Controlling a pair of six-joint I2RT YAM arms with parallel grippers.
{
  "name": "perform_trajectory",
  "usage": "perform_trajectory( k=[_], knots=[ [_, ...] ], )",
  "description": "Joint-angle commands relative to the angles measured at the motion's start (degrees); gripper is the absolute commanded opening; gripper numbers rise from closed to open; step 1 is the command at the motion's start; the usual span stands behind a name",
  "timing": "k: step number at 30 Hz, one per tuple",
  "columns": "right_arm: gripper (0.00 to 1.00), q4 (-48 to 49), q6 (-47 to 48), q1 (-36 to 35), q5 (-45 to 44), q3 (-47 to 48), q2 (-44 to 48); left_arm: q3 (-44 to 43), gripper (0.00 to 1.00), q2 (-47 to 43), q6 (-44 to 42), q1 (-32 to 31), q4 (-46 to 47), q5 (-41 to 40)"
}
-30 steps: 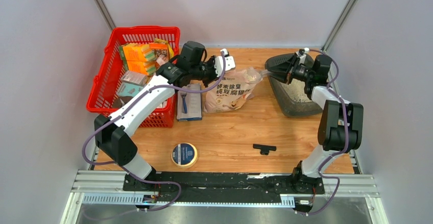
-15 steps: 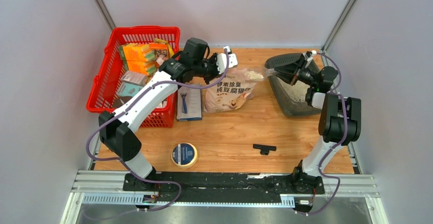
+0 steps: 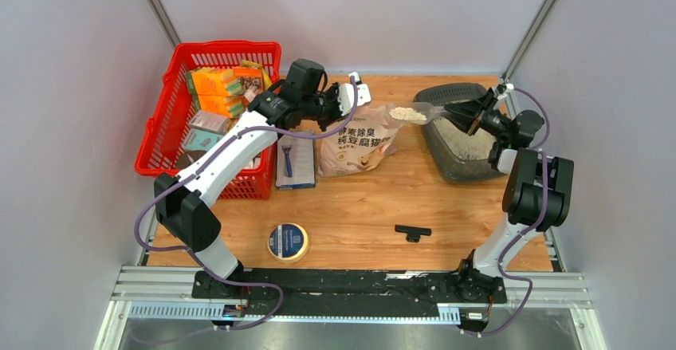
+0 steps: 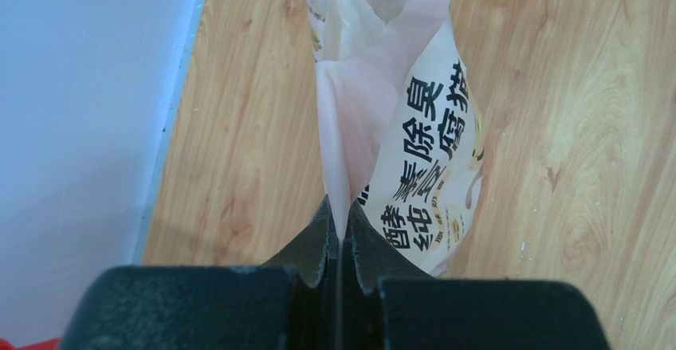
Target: Fill the litter box with clean litter
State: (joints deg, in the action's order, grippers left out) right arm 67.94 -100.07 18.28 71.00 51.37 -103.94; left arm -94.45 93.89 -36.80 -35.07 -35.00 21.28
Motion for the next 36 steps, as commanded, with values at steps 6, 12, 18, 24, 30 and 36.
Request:
perform_trajectory(
  k=[6,12,18,24,30,36],
  knots=[
    [0.0,2.37,0.4,6.58,-2.62,-0.66,5.85,-3.37,0.0,-2.3,-2.31,0.18,5.21,0.08],
    [0.0,1.93,1.19,12.81,-5.96,-3.29,8.49,-3.46,0.0,-2.13,-3.37,0.0,4.24,0.87],
    [0.0,3.78,2.68,17.74,-10.27,-8.48,12.0,-4.68,0.0,-1.34,-3.46,0.09,3.8,1.31],
    [0.0,-8.22,12.87,21.96,-15.63,-14.54,19.73,-4.25,0.0,-1.86,-2.49,0.0,3.45,1.92],
    [0.0,-33.94,32.34,23.73,-24.31,-15.95,28.59,-2.14,0.0,-3.01,-2.67,0.0,3.63,2.36],
    [0.0,-46.04,40.21,23.64,-33.47,-16.39,31.34,-0.74,0.0,-3.62,-1.96,0.0,4.42,2.1]
  ],
)
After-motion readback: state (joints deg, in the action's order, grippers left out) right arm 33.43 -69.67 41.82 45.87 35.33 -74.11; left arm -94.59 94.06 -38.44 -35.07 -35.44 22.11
